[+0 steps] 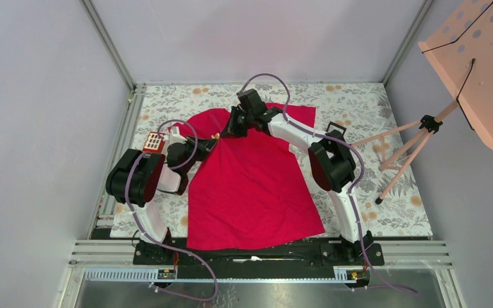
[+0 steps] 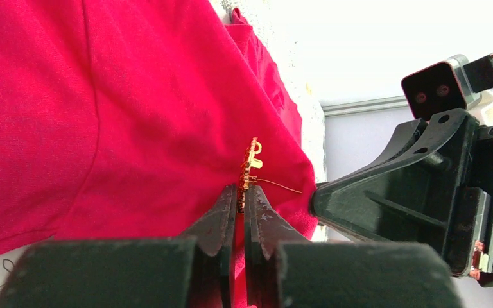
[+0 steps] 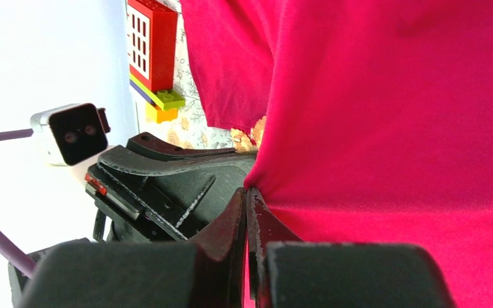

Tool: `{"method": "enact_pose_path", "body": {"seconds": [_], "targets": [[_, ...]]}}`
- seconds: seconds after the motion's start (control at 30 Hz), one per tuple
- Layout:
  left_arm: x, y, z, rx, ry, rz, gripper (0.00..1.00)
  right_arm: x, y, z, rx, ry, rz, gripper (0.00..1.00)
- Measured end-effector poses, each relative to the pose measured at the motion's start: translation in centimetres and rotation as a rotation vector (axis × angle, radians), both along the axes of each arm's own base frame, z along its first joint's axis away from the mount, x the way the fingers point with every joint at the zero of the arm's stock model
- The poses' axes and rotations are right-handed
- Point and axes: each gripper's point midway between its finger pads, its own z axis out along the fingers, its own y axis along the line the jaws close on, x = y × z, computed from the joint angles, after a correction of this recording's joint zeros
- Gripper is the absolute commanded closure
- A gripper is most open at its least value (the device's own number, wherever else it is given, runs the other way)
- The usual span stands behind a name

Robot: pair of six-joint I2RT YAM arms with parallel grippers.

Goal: Pin the brooch onto the clothing

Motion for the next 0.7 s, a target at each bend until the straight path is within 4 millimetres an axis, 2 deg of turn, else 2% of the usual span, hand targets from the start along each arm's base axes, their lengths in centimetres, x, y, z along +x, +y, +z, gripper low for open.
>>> {"method": "enact_pose_path", "body": {"seconds": [0.27, 0.53, 0.7], "targets": [[-0.02, -0.03, 0.03, -0.003, 0.001, -0.001, 1.0, -0.35, -0.65, -0.62, -0.049, -0.006, 0.024, 1.0], [-0.36, -0.55, -0.42, -0.01, 0.008, -0.036, 1.0, -0.03, -0.46, -0.81, -0.062, -0.025, 0.048, 1.0], [-0.42, -0.7, -0.58, -0.027, 0.016, -0.04, 1.0, 0.01, -0.72, -1.05, -0.09, -0.04, 0.066, 0.84]]}}
